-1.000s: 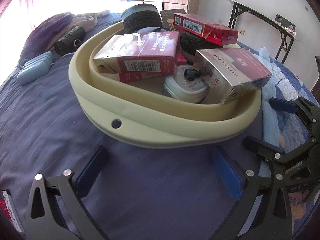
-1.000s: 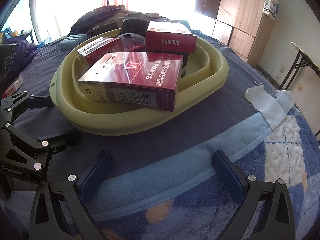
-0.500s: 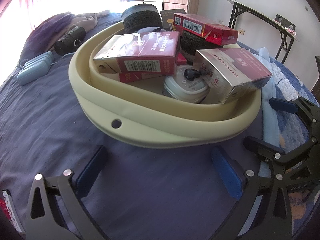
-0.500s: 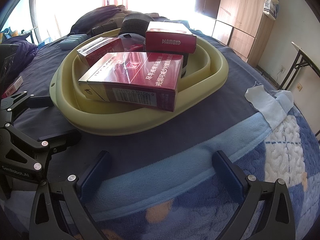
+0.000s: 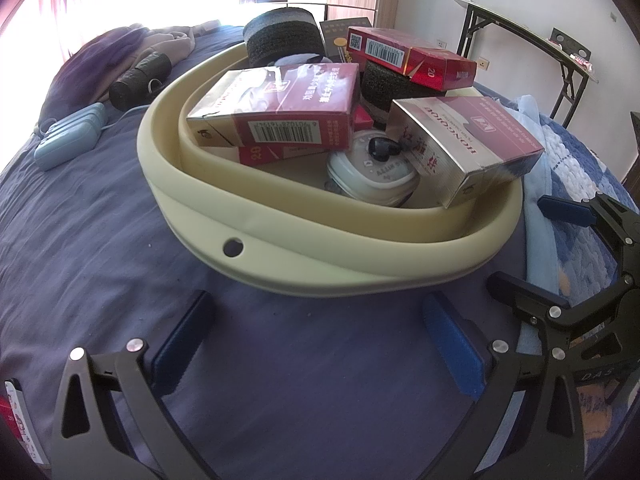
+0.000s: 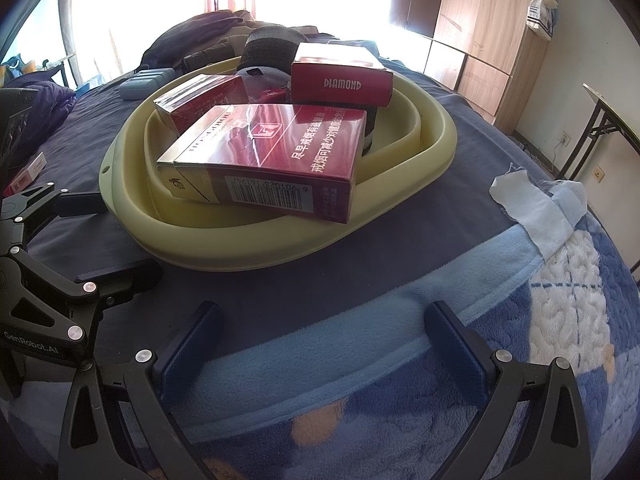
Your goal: Organize rigid objects
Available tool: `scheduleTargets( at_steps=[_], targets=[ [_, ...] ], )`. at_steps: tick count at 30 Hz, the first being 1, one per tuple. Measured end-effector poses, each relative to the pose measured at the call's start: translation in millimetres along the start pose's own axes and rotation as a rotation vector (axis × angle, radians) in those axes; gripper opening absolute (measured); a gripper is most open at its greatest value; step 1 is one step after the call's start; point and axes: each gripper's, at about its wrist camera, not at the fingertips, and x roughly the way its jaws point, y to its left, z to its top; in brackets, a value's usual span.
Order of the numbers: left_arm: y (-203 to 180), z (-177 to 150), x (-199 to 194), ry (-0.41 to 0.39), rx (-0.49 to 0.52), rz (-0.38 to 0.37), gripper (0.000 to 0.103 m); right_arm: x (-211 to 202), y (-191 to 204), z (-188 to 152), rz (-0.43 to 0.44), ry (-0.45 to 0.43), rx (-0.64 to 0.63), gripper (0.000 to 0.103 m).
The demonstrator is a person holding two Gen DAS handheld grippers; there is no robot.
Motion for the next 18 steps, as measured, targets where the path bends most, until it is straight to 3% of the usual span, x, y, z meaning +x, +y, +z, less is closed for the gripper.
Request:
scheduleTargets(
  at_steps=[18],
  targets=[
    [-0.3,0.4,0.2,0.0,0.0,0.0,0.103,0.1,-0.3,0.2,0.0,0.0,0.0,0.103]
  ],
)
